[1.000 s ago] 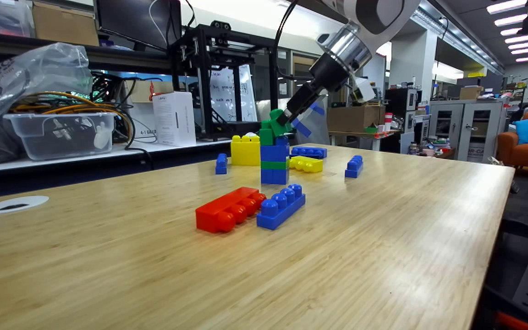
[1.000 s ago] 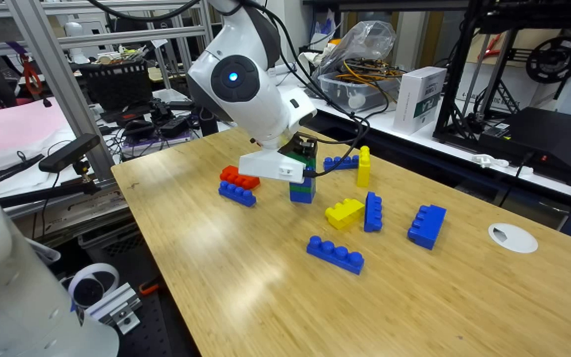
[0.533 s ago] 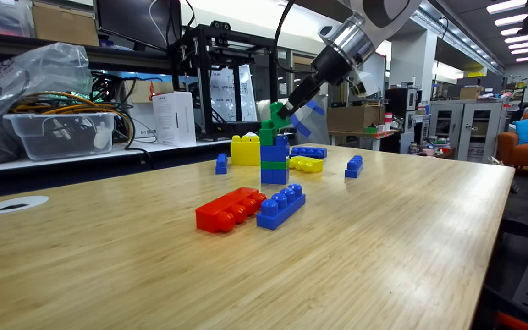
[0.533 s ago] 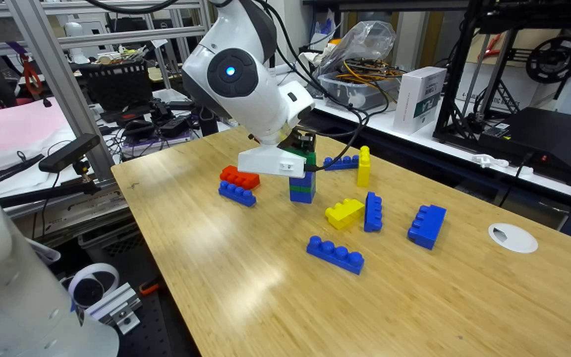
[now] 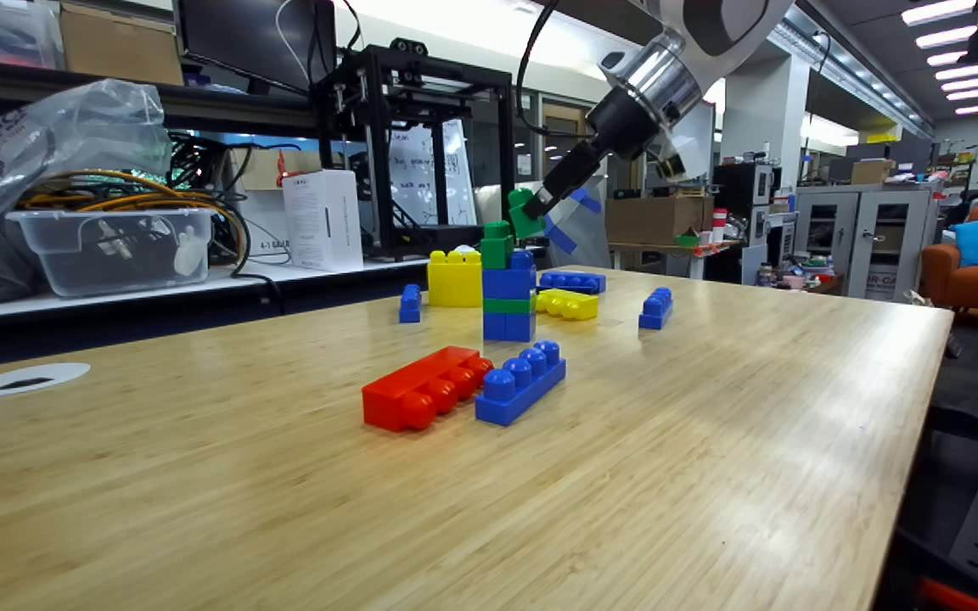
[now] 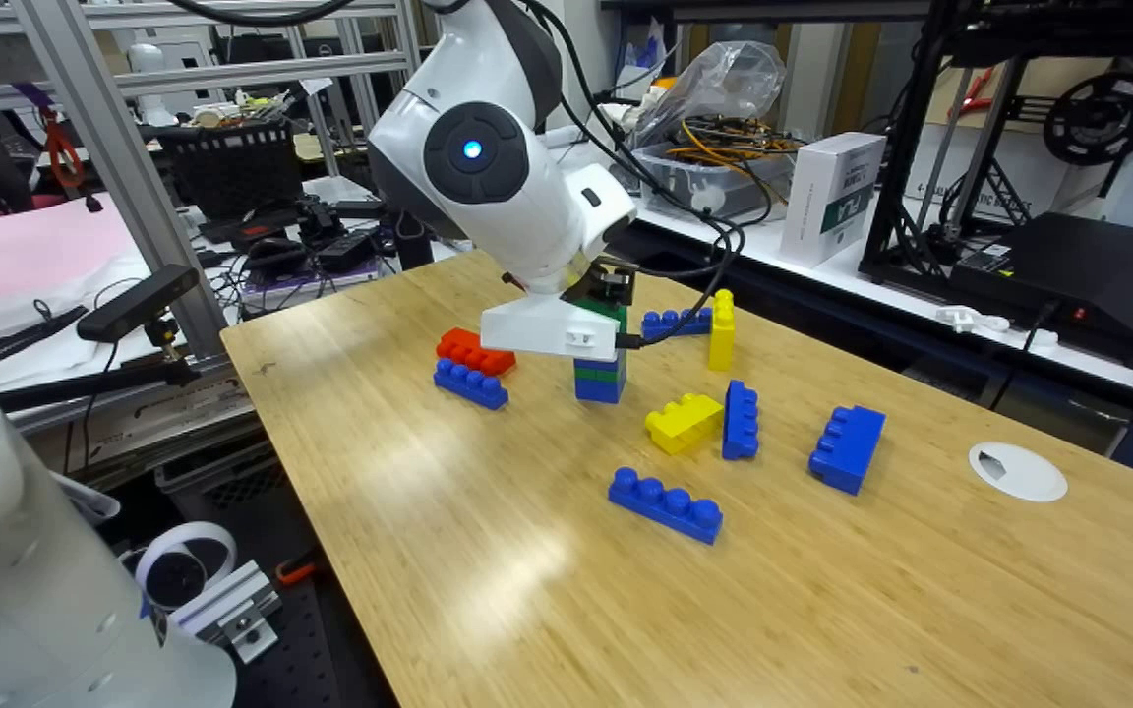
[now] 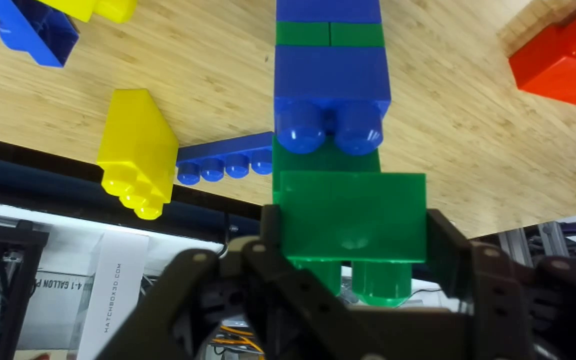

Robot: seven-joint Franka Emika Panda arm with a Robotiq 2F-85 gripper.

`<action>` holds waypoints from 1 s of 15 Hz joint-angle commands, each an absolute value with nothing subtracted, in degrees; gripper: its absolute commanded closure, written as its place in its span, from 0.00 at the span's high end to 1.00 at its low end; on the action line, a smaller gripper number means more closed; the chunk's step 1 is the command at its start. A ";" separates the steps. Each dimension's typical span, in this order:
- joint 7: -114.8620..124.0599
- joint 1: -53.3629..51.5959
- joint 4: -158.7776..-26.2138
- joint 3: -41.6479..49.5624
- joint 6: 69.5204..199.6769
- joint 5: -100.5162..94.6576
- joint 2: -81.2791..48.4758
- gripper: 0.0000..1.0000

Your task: Put the green blocks on top of the stack

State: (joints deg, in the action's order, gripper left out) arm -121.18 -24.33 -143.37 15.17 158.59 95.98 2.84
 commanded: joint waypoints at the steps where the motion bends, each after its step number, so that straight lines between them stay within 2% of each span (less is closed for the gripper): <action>1: -123.16 -23.44 -142.82 16.78 153.52 95.35 2.33 0.44; 15: -125.51 -23.87 -141.46 18.95 147.75 96.93 -1.44 0.44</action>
